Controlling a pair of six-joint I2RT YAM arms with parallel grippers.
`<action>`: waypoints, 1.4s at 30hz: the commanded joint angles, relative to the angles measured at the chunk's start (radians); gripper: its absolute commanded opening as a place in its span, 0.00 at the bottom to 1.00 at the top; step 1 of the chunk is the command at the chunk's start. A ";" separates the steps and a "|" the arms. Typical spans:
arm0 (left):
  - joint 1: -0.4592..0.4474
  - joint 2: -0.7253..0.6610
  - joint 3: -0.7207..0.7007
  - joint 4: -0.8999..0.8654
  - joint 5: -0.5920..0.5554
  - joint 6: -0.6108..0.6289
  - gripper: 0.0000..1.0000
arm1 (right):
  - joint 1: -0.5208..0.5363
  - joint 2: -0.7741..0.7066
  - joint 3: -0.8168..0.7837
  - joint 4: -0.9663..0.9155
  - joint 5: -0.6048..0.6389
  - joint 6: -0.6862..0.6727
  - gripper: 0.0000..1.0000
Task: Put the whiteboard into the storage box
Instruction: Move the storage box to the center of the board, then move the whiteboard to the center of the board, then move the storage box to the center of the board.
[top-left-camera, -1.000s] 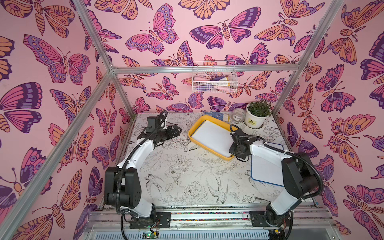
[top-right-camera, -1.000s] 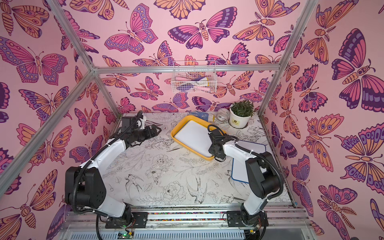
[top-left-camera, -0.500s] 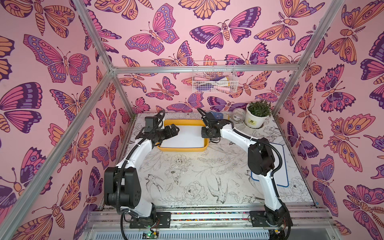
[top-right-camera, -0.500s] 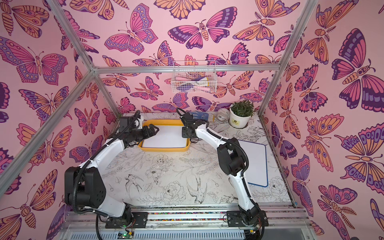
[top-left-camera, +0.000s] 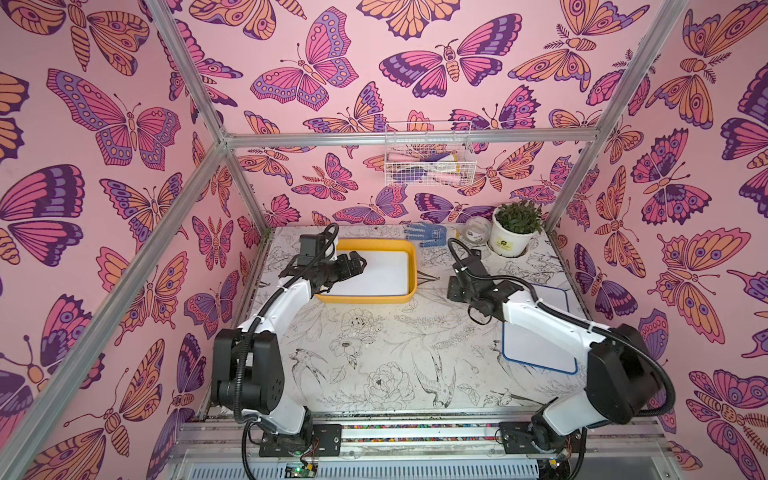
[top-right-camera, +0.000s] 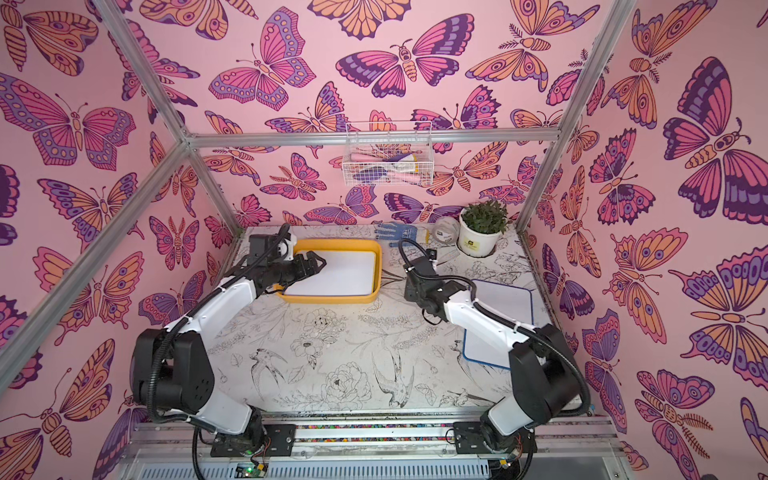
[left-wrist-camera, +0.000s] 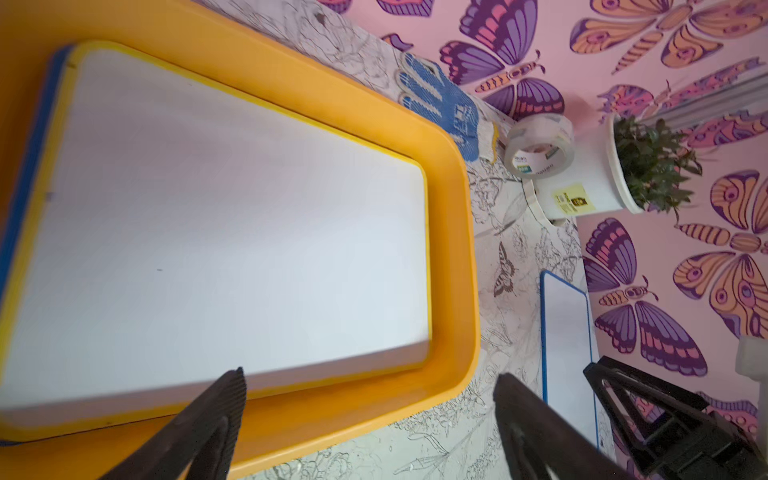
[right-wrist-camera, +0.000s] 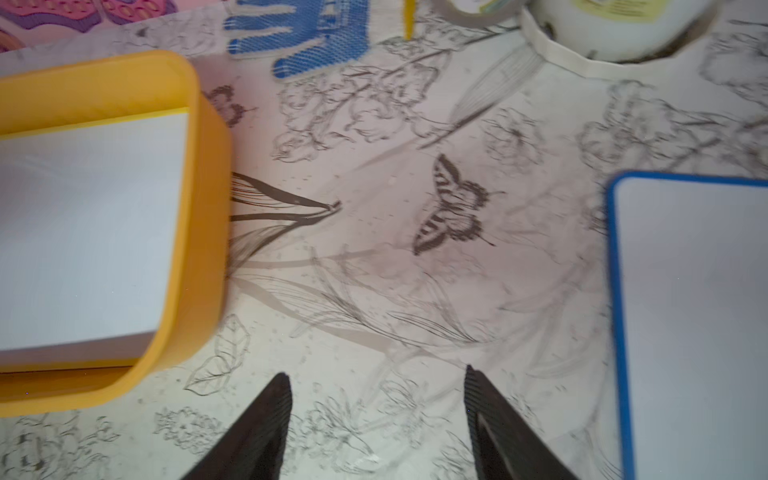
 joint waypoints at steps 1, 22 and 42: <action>-0.084 0.000 -0.031 0.013 0.000 -0.035 0.95 | -0.051 -0.074 -0.101 -0.063 0.069 0.096 0.70; -0.522 0.027 -0.060 -0.003 -0.068 -0.045 0.94 | -0.326 -0.013 -0.334 0.044 -0.230 0.196 0.71; -0.444 0.186 0.021 -0.075 -0.177 0.005 0.94 | -0.274 0.035 -0.321 0.076 -0.380 0.099 0.68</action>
